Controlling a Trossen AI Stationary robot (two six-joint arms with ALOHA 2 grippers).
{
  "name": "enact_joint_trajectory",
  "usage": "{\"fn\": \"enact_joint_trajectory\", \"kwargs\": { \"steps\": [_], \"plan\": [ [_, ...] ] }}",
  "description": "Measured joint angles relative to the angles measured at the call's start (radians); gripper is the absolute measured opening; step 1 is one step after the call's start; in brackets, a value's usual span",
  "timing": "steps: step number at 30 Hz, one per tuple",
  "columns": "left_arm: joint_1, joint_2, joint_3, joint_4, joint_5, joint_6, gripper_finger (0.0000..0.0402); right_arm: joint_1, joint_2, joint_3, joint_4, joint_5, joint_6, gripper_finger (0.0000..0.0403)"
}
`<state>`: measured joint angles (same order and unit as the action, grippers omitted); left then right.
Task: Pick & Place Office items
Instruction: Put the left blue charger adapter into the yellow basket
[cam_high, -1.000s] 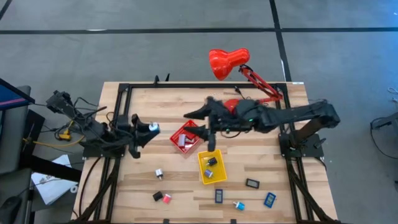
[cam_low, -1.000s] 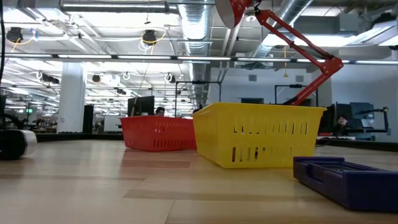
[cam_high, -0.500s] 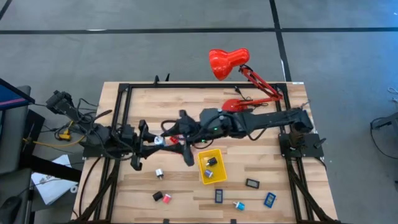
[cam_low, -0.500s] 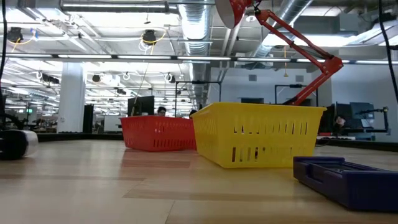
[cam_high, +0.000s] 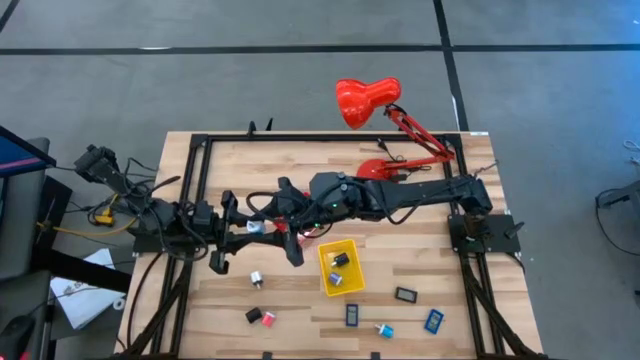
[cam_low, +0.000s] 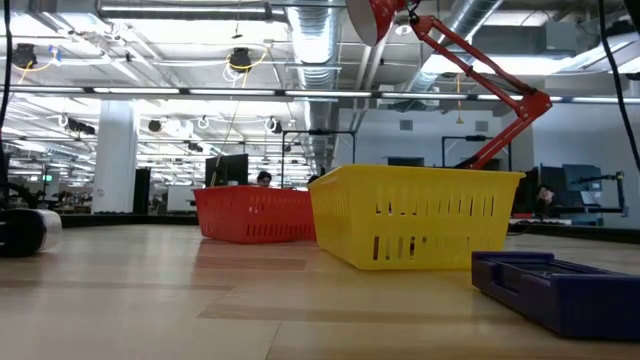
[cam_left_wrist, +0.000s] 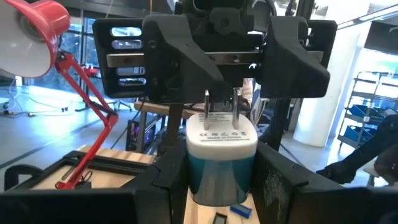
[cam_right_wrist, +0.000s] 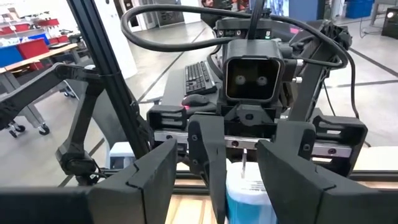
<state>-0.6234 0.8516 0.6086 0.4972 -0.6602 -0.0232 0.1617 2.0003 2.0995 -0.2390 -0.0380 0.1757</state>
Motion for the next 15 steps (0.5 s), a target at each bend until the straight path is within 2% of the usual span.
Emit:
{"fn": "enact_joint_trajectory", "kwargs": {
  "steps": [7,15],
  "plan": [
    [0.012,0.000,0.000,0.015,0.002,0.018,0.0124,-0.004,0.000,0.001,-0.001,0.005,0.000,0.0206],
    [0.012,0.000,0.000,0.022,0.006,0.044,0.0124,-0.014,0.000,0.001,-0.003,0.008,0.000,0.0140]
  ]
}}
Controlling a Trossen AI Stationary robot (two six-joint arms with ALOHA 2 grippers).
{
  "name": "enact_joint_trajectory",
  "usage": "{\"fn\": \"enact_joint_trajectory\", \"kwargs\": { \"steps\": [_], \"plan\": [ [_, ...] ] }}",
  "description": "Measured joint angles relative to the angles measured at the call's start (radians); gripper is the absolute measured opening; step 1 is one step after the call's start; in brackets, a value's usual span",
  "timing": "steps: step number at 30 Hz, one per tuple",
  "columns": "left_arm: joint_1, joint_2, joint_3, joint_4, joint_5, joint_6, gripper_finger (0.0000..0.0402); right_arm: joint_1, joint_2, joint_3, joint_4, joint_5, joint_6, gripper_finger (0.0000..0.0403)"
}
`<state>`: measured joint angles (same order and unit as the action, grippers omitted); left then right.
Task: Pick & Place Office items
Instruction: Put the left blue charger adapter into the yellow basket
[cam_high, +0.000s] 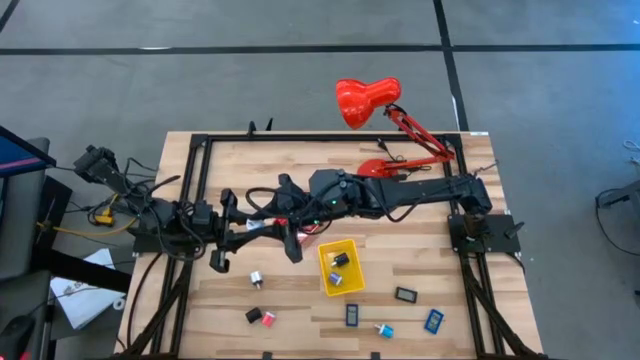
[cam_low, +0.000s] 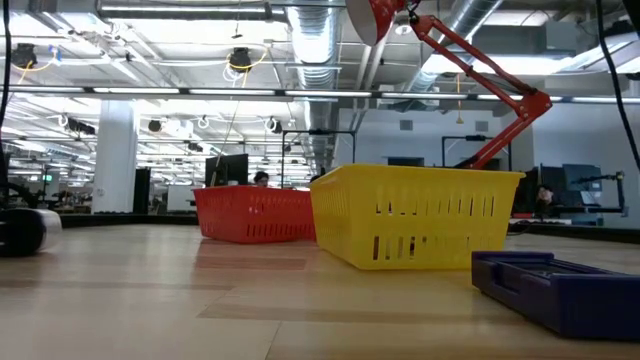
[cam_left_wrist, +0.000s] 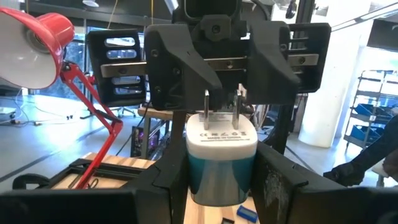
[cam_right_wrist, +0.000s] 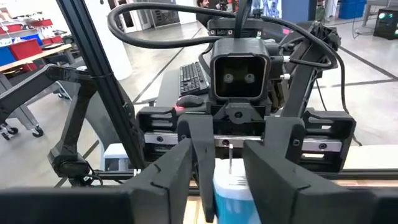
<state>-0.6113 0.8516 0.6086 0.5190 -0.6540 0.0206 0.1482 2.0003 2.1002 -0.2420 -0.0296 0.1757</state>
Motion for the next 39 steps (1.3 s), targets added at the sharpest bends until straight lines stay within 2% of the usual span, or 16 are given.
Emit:
{"fn": "enact_joint_trajectory", "kwargs": {
  "steps": [6,20,24,30,37,39],
  "plan": [
    [0.007,0.000,0.000,0.000,-0.014,0.001,0.0124,-0.006,0.000,0.000,-0.002,0.004,0.000,0.0110],
    [0.025,0.000,0.000,0.008,-0.022,0.001,0.0124,-0.019,0.000,0.000,-0.002,0.003,0.000,0.0103],
    [0.025,0.000,0.000,0.010,-0.020,0.001,0.0124,-0.019,0.000,0.000,-0.003,0.004,0.000,0.0077],
    [0.024,0.000,0.000,0.013,-0.019,0.002,0.0124,-0.019,0.000,-0.001,-0.003,0.007,-0.016,0.0009],
    [0.025,0.001,0.000,0.021,-0.020,0.000,0.0124,-0.019,0.000,-0.001,-0.002,0.006,-0.037,0.0002],
    [0.024,0.001,0.000,0.024,-0.024,0.000,0.0134,-0.019,0.000,-0.001,-0.001,0.006,-0.041,0.0001]
  ]
}}
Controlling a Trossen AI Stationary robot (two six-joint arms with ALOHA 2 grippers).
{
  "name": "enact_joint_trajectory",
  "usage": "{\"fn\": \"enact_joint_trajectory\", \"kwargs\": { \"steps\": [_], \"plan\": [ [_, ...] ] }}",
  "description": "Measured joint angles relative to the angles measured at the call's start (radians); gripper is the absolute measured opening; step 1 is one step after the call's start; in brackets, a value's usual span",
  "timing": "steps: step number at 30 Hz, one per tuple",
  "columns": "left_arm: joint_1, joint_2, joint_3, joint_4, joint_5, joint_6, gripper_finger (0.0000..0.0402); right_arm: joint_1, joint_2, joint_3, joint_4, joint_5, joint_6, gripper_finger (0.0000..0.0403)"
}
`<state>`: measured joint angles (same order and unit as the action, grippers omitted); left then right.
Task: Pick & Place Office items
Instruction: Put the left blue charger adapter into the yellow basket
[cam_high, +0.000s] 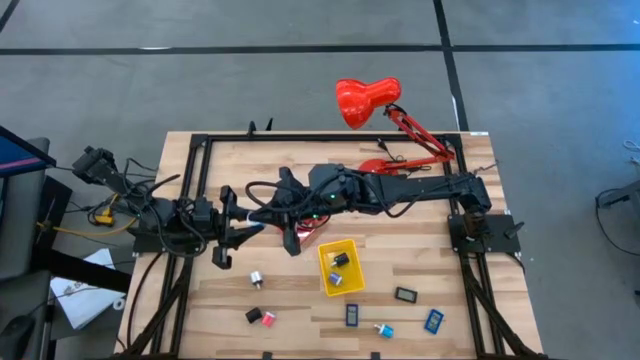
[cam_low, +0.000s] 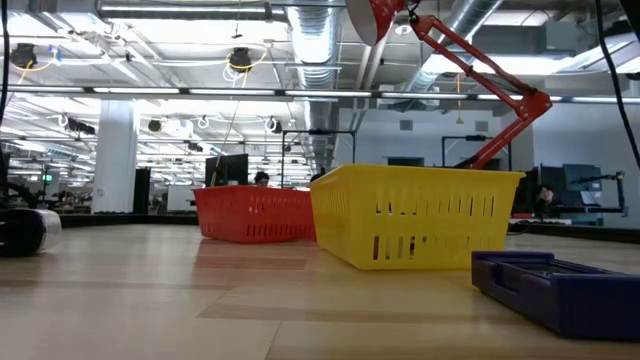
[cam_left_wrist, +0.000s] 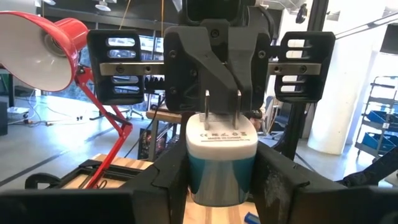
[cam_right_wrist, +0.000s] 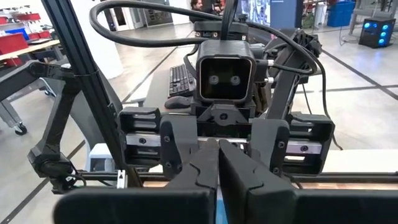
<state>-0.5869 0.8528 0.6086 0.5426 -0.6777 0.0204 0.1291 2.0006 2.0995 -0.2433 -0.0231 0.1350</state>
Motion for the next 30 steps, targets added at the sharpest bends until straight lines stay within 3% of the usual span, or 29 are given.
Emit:
{"fn": "enact_joint_trajectory", "kwargs": {
  "steps": [7,12,22,30],
  "plan": [
    [0.000,0.000,0.002,0.015,-0.017,-0.028,0.0250,-0.001,0.001,-0.002,-0.013,0.005,0.010,0.0001],
    [0.000,-0.005,0.004,0.012,-0.022,-0.025,0.0300,-0.001,0.004,-0.003,-0.008,0.004,0.012,0.0000],
    [0.000,-0.094,0.003,0.007,-0.031,0.030,0.0332,0.000,-0.001,-0.003,-0.023,-0.003,0.012,0.0000],
    [-0.001,-0.130,0.002,-0.015,-0.053,0.051,0.0333,0.045,-0.132,0.000,-0.344,0.045,0.001,0.0000]
  ]
}}
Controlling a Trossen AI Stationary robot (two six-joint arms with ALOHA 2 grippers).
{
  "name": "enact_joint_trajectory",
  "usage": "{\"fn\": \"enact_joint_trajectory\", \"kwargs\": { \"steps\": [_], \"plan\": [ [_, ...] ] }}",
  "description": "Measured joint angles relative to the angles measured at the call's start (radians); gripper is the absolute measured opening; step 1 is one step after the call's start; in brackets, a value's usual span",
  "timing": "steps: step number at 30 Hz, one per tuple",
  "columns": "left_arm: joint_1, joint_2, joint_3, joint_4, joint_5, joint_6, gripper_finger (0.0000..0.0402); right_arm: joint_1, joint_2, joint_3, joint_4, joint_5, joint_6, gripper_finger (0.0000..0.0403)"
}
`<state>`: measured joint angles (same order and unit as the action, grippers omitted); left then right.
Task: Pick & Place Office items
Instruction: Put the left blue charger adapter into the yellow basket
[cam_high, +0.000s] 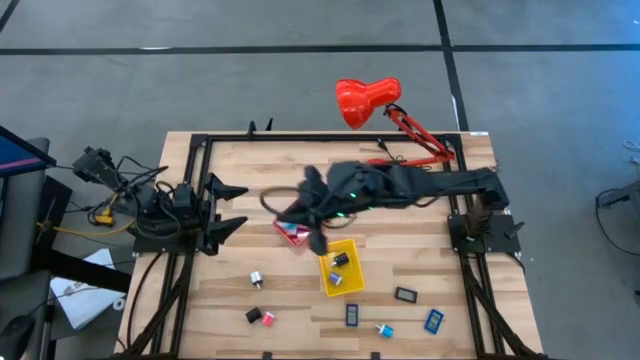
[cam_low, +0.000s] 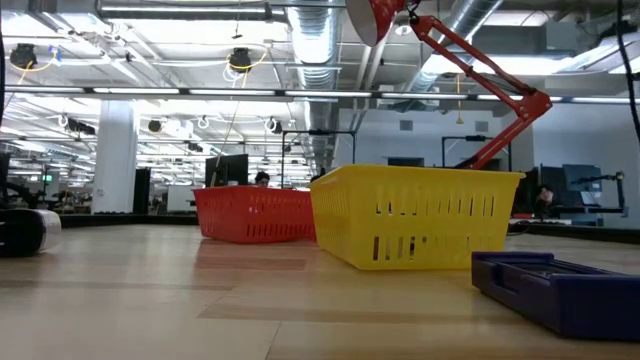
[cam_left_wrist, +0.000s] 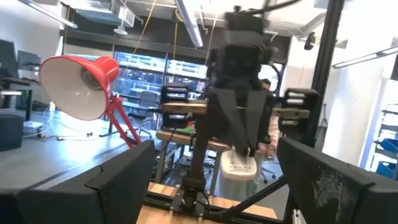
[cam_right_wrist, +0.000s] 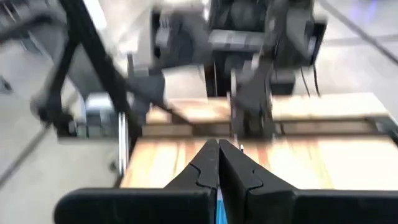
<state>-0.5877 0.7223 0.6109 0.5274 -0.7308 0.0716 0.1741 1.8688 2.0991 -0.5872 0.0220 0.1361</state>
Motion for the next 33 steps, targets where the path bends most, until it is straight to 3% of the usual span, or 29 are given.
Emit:
{"fn": "enact_joint_trajectory", "kwargs": {
  "steps": [4,9,14,21,26,33],
  "plan": [
    [0.000,0.000,-0.001,-0.013,-0.005,-0.005,0.0329,0.061,-0.054,-0.002,-0.196,0.119,0.014,0.0000],
    [0.000,0.000,-0.001,-0.012,-0.005,-0.017,0.0329,0.129,-0.119,-0.121,-0.240,0.171,0.073,0.0000],
    [0.000,0.000,-0.001,-0.013,-0.005,-0.052,0.0328,0.165,-0.256,-0.379,-0.180,0.186,0.189,0.0000],
    [0.000,0.025,-0.001,-0.020,-0.028,-0.087,0.0326,0.173,-0.402,-0.772,0.078,0.179,0.364,0.0000],
    [0.000,0.087,-0.002,-0.031,-0.079,-0.141,0.0326,0.183,-0.363,-0.931,0.163,0.125,0.440,0.0000],
    [0.000,0.178,-0.002,-0.034,-0.143,-0.234,0.0324,0.206,-0.220,-0.960,0.224,0.034,0.400,0.0000]
  ]
}}
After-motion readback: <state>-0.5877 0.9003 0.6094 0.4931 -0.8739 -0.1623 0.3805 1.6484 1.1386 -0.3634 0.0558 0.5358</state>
